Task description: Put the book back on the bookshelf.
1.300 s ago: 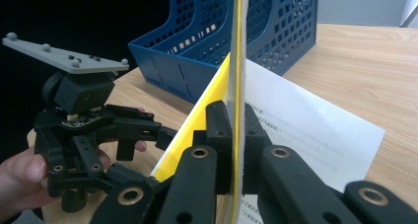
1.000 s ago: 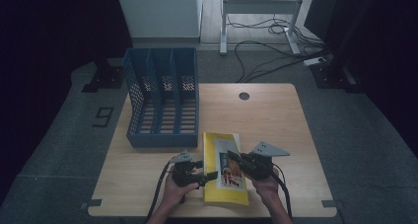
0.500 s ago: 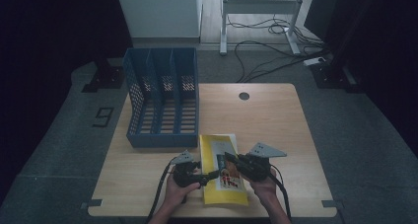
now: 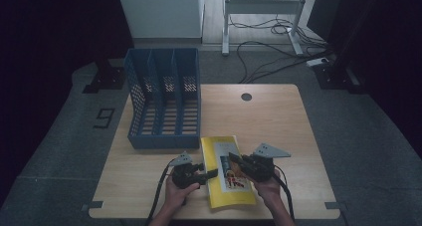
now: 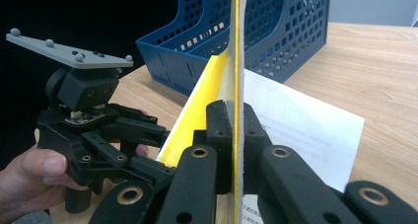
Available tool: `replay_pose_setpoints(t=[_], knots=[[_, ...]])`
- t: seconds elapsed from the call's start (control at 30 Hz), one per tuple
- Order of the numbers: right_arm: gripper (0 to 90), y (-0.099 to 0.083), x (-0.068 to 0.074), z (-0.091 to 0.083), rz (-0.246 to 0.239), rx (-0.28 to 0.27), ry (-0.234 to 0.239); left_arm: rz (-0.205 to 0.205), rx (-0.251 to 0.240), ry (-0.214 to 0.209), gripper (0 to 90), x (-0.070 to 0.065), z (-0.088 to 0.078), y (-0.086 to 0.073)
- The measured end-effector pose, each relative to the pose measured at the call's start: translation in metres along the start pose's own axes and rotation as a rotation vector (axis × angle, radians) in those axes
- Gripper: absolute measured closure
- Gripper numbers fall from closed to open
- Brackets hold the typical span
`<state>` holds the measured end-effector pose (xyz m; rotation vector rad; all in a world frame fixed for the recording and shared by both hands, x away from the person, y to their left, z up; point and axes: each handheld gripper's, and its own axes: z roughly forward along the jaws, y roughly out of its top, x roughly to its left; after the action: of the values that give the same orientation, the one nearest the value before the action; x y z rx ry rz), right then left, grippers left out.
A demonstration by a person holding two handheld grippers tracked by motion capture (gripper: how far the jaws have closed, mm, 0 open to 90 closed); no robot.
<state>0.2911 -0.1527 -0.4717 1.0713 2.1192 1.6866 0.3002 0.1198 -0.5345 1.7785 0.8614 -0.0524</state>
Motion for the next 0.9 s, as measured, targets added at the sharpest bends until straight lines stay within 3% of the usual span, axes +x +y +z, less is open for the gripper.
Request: replay_pose_setpoints(t=[0.3, 0.53, 0.77, 0.9], knots=[[85.5, -0.004, -0.008, 0.003, 0.022, 0.024, -0.018, -0.017, -0.008, -0.002, 55.8, 0.002, -0.001, -0.001], [78.4, -0.007, -0.014, 0.005, 0.027, 0.045, -0.051, -0.007, -0.016, 0.004, 58.5, -0.001, -0.003, 0.000], [69.2, -0.008, -0.015, 0.007, -0.006, 0.064, -0.092, 0.018, -0.021, 0.004, 62.6, -0.006, -0.006, 0.002], [64.5, -0.010, -0.018, 0.009, 0.005, 0.078, -0.097, 0.028, -0.024, 0.009, 63.6, -0.008, -0.007, 0.002]])
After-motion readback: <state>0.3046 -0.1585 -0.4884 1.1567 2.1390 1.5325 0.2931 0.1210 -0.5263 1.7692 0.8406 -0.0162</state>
